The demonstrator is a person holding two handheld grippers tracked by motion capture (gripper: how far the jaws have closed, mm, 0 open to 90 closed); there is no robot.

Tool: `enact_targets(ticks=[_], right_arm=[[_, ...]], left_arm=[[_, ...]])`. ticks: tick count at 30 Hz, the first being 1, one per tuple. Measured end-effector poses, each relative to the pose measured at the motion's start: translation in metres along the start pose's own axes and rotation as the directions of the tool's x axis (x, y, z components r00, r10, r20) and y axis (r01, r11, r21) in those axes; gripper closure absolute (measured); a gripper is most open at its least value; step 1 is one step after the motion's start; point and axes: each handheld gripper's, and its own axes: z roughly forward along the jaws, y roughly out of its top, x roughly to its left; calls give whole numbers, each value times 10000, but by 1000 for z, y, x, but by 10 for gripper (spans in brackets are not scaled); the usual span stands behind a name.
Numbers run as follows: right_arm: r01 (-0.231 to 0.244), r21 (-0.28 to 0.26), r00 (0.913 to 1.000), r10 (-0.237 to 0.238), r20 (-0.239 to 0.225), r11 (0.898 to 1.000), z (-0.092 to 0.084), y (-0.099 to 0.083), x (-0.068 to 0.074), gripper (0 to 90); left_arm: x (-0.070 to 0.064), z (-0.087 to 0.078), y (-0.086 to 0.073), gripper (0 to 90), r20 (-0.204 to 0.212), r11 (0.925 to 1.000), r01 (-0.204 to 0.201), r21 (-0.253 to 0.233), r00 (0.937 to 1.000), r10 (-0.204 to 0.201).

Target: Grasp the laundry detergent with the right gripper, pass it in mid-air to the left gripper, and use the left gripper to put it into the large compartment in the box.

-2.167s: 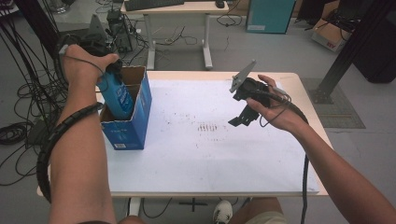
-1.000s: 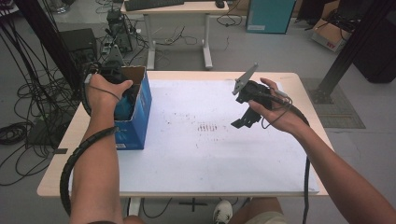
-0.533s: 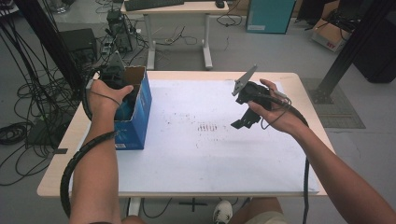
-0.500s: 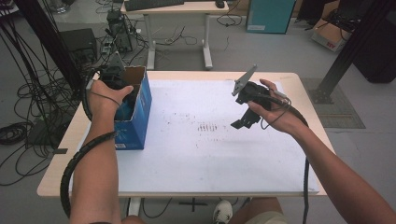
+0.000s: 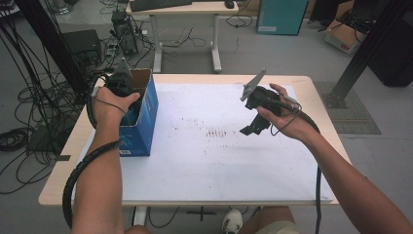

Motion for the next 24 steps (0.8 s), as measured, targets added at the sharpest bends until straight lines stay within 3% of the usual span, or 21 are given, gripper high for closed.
enact_targets(ticks=[24], right_arm=[[153,139,9998,-155,97,9998,-4,1,-1,47]], left_arm=[[-1,1,0,363,-26,10000,7,-57,10000,-7]])
